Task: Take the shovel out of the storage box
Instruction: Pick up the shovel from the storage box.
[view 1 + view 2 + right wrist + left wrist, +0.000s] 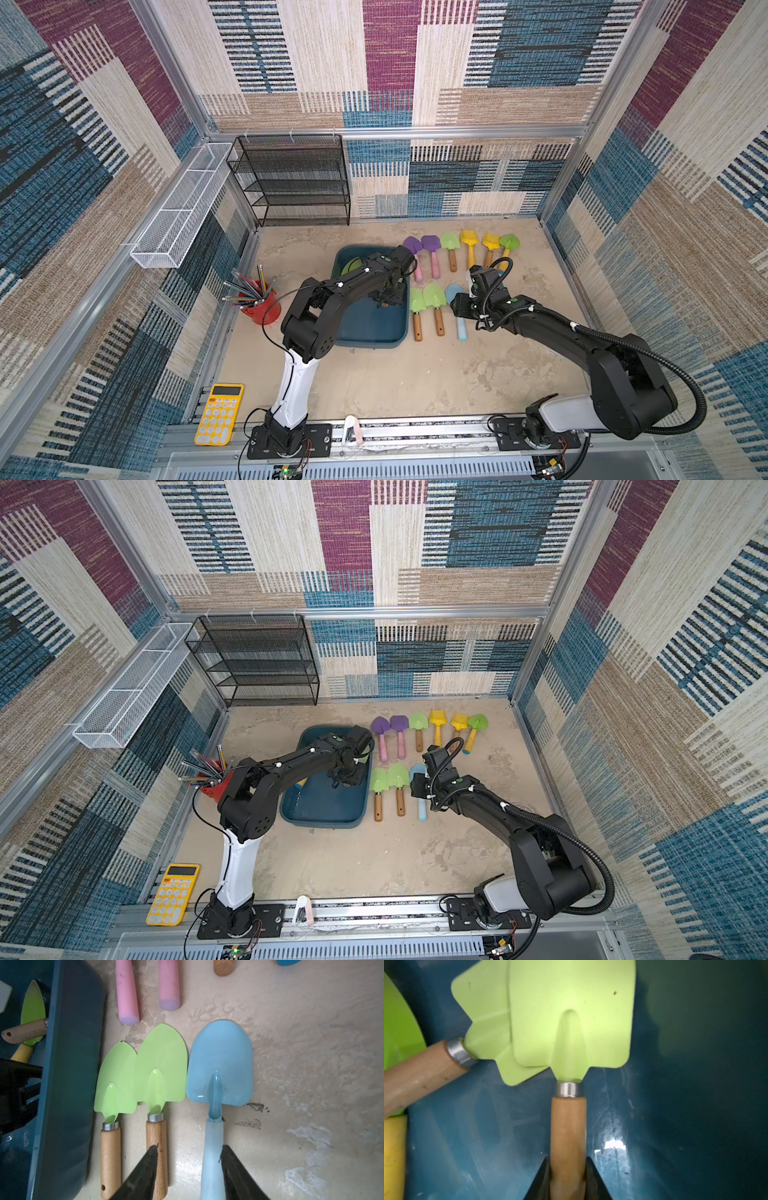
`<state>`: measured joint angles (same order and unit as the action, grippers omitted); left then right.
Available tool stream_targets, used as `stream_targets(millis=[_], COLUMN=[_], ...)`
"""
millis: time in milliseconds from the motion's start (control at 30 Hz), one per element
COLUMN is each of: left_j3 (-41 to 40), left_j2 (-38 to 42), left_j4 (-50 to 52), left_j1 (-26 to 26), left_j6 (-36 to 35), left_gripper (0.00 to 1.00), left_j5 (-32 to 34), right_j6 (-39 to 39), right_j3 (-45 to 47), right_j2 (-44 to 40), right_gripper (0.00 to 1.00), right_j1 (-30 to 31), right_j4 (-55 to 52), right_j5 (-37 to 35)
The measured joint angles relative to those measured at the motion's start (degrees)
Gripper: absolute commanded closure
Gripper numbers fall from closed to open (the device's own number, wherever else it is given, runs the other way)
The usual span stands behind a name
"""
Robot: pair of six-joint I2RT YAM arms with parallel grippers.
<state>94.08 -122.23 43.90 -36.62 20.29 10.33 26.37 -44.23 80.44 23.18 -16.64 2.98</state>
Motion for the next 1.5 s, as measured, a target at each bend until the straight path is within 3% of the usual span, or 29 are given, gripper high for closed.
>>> stream_targets(millis=[233, 467, 867, 1233, 1500], left_j3=[0.1, -0.8, -6.4, -17.9, -26.5], left_j2=[0.2, 6.1, 15.0, 25.1, 31.1], left_j4=[0.6, 1.2, 3.0, -2.6, -11.3], left_j1=[-0.1, -0.1, 1.1, 5.4, 10.9], left_j6=[-0.1, -0.1, 0.2, 2.8, 8.2], left_gripper=[0.99, 1.0, 1.0, 1.0, 1.0], left_j5=[0.3, 0.3, -0.5, -12.6, -26.5], right_j6=[0.0, 0.0, 1.4, 6.1, 11.3], right_j3=[-0.5, -1.8, -3.5, -3.5, -3.8], right_j2=[-0.3, -2.3, -2.8, 0.8, 5.7], right_gripper=[0.49, 0.49, 0.4, 0.37, 0.34], right_j1=[0.0, 0.0, 0.0, 0.4, 2.2], right_j4=[-0.3, -0.4, 2.7, 13.4, 23.7], right_j5=[0.0, 0.5, 8.8, 22.9, 32.7])
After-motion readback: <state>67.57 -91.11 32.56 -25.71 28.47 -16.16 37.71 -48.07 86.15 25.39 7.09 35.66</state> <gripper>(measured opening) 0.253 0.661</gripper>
